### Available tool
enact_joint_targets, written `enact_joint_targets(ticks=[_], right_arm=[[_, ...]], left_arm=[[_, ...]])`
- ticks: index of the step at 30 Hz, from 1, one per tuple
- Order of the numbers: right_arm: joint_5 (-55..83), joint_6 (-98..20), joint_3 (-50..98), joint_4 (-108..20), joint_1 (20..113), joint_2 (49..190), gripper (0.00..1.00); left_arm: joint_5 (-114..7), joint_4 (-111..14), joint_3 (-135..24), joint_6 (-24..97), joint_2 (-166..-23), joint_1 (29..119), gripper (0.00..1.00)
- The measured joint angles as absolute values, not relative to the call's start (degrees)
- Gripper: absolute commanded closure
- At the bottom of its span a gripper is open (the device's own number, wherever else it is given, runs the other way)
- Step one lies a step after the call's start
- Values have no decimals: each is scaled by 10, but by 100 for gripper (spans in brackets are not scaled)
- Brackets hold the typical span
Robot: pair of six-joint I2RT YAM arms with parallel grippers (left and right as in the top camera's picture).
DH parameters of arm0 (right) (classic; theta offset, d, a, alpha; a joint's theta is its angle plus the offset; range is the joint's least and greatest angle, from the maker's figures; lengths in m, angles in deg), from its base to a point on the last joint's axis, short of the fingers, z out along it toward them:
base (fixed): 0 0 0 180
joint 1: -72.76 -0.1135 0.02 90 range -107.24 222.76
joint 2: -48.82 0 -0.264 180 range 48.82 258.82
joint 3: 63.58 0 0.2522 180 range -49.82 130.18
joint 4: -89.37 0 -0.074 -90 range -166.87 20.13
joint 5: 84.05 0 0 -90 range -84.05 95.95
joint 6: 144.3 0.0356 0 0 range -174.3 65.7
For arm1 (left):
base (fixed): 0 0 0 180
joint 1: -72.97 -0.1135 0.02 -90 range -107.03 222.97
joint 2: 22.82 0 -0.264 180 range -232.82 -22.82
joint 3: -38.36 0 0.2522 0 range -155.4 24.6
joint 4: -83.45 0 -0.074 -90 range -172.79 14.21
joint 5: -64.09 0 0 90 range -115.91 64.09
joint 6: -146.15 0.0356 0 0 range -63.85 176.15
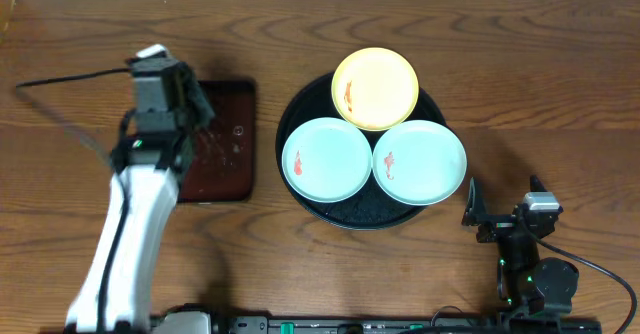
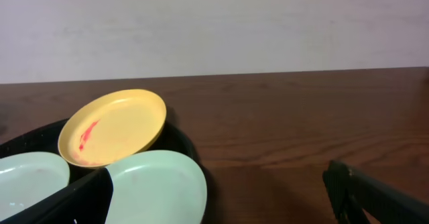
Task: Clean dirty plates on tray and stack at the side
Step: 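Lift the green sponge up off the dark tray with the left gripper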
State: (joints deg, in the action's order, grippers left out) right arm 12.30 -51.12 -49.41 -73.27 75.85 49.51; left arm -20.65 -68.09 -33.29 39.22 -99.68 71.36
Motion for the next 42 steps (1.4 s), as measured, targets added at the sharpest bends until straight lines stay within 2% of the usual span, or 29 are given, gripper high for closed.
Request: enact_joint_targets(ticks=[5,9,14,23,27,31,34,38,42], right_arm=[[123,-511,-494,-732,759,495,1],[123,-511,-494,-732,759,495,1],[123,-511,-494,-733,759,495,1],[123,-511,-494,-733,759,495,1],[123,-511,-494,-733,759,495,1],[123,-511,-494,-733,759,495,1],[123,-511,-494,-733,759,495,1],[123,-511,-494,-733,759,495,1],[122,-512,-494,-733,759,495,1]], left_arm=[[-201,-700,-340,392,-965,714,93],[-195,-754,-320,392,-1065,713,93],[-196,-743,-288,397,-1151,713,93],[-223,-758,-294,417,-951,713,93],[-210,-765,-299,432,-979,713,93],[-208,-743,-291,441,-1095,713,93],[-208,-724,-271,442,-1129,713,93],[-208,-723,-269,444,-1079,713,93],[-206,-727,-271,444,-952,713,92]])
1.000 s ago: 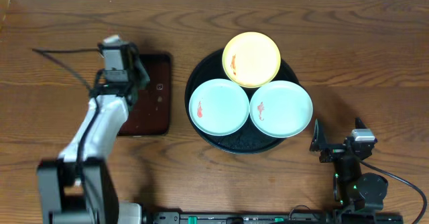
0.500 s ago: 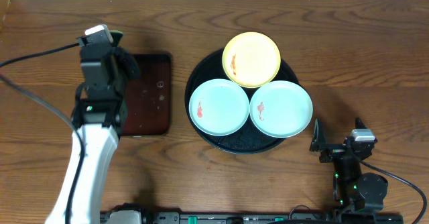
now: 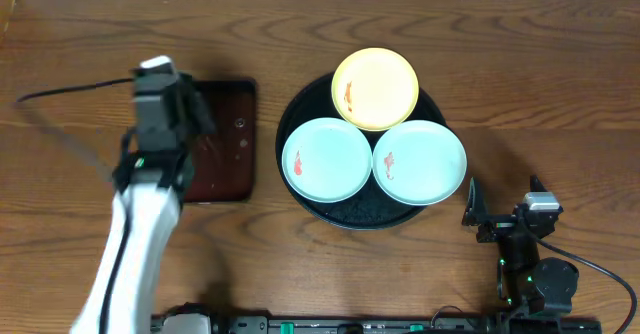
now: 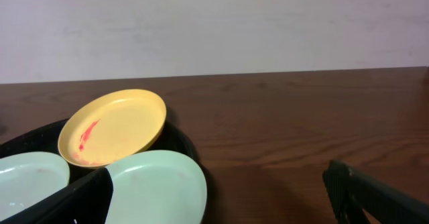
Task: Clean dirty plates on tray and stack at the side
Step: 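Lift the green sponge up off the dark tray with the left gripper, then move the right gripper toward the yellow plate on the black tray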
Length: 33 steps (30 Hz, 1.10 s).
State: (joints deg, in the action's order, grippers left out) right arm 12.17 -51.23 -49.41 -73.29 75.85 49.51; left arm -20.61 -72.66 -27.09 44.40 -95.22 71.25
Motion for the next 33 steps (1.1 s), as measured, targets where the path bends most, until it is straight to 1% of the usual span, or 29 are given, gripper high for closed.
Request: enact_joint_targets(ticks=[2,5,9,11,19,22,26,28,30,33], right_arm=[[118,-516,-494,-734,759,495,1],[110,-518,-494,-740,759,495,1],[100,-521,-494,-732,759,495,1],[97,-521,-494,-747,759,495,1],[94,-520,-494,-882,759,495,1],[129,-519,-494,-948,759,495,1],[190,-518,-494,-1037,759,495,1],[209,-518,-487,-1037,759,494,1],[225,-518,-468,-1011,759,496,1],[243,-522,-389,-914,759,523,1]], left_arm=[[-205,-727,-279,444,-904,713,93],[-203,-713,-289,444,-874,713,93],[-203,-680,-289,444,-892,713,92],[-203,-678,-288,444,-917,713,93],[-203,-680,-281,444,-1030,713,93],[-204,-682,-279,444,-1023,713,93],[-204,-684,-279,444,-958,713,93],[-203,-685,-279,444,-922,713,93],[-203,-687,-279,444,-893,713,93],[-203,-688,-279,444,-875,713,93]])
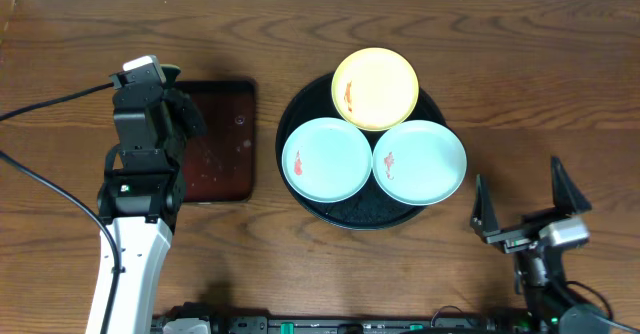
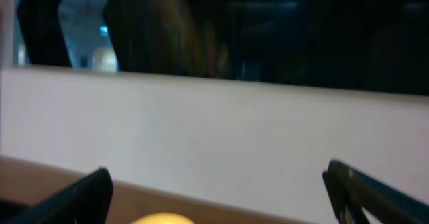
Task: Clean dirty plates on tray and stack at the side
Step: 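Move the right gripper toward the yellow plate on the black tray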
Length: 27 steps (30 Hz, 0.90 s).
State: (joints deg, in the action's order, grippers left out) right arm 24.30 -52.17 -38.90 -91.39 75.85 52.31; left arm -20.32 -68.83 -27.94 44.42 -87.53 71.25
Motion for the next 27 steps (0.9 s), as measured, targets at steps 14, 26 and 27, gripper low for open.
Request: enact_joint_targets(ticks=[14,26,27], right_arm=[[484,-609,58,-595,761,923,1],[603,-456,61,-672,761,1057,6],[593,-443,63,-655,761,1062,7]], left_arm=[[-203,-682,-279,444,-917,713,93],[-203,-661,-279,444,-917,713,93],[-203,-660,-279,444,-917,713,93]])
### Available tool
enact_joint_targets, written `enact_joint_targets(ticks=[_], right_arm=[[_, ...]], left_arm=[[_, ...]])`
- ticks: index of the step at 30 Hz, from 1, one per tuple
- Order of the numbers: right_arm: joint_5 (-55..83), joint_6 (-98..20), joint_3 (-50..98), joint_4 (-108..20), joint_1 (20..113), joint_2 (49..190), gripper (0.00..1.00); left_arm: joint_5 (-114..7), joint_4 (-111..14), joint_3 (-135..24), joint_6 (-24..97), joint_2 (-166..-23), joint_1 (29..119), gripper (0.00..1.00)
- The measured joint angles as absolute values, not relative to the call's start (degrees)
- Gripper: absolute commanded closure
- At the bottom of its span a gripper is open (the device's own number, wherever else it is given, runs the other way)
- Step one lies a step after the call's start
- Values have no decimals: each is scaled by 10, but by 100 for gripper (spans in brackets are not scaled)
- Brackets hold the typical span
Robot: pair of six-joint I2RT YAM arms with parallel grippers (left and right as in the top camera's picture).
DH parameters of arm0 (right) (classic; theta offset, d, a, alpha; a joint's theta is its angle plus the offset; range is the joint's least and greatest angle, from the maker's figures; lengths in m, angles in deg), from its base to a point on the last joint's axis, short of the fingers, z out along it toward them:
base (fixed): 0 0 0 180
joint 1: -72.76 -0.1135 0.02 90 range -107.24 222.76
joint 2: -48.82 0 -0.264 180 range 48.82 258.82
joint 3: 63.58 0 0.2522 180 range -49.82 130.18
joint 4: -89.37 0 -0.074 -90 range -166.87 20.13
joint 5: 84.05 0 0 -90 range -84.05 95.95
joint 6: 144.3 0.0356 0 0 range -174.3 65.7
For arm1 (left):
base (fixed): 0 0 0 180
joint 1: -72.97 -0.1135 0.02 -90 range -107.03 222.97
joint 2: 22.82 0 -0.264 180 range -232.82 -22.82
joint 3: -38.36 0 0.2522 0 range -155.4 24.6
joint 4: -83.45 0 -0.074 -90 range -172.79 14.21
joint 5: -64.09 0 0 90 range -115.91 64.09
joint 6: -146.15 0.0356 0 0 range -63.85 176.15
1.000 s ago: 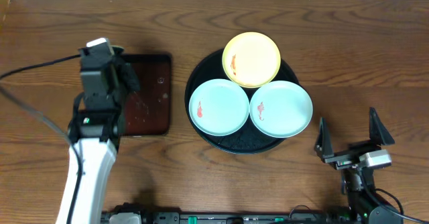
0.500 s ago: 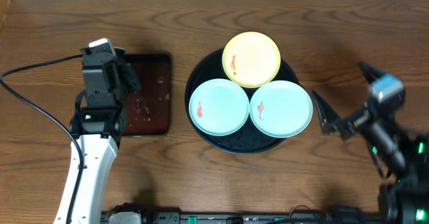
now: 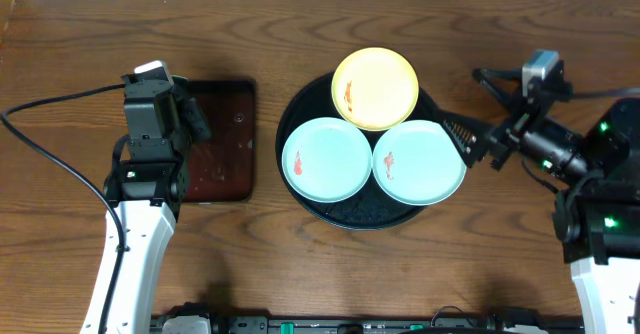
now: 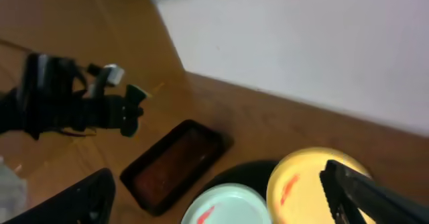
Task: Clean dirty plates on tray and stack at the side
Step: 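Move the right gripper toward the yellow plate on the black tray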
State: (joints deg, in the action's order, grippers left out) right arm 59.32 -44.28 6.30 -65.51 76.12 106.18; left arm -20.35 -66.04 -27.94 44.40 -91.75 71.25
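A round black tray (image 3: 352, 214) holds a yellow plate (image 3: 375, 87) at the back and two pale green plates (image 3: 326, 159) (image 3: 420, 162) in front, each with a red smear. My right gripper (image 3: 477, 109) hangs open at the tray's right edge, pointing left at the plates. In the right wrist view its fingers (image 4: 60, 197) stand wide apart, framing the yellow plate (image 4: 301, 184) and a green plate (image 4: 224, 210). My left gripper (image 3: 188, 119) is over the left edge of a dark rectangular tray (image 3: 225, 134); its jaws are not readable.
The dark rectangular tray (image 4: 177, 160) lies left of the round tray on the wooden table (image 3: 320, 274). The left arm (image 4: 74, 106) and its cable (image 3: 50, 99) occupy the left side. A white wall backs the table's far edge.
My right arm was low at the table's front right, its camera facing the wall. Now its open gripper is beside the round tray's right edge, looking down at the plates. The left gripper shifted slightly.
At first my right arm rested at the front right edge while the left gripper hovered over the dark rectangular tray. The left gripper stayed there with small shifts. The right arm then stood raised at the front right, and now is beside the plates. No plate has moved.
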Motion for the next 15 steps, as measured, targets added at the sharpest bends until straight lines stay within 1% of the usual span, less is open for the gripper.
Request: enact_joint_targets(ticks=[1,3,7,9,11,15], right_arm=[[576,-431,68,-629,760,1066,6],[548,-418,79,-588,755,1073,1],[489,-417,124,-476,730,1094,1],[444,-425,174,-377,706,1113,1],[410,-438,207,-328,683,1125,1],[374,-452,250,-310,643,1124,1]], left_arm=[[-203,-659,-279,444,-917,713,93],[-204,-658,-279,444,-917,713,93],[-209,-658,-279,444,-917,713,93],[-211,-657,-279,444,-917,713,93],[-212,-655,-279,444,-917,713,93],[-213,-645,-279,440,-917,713,93]])
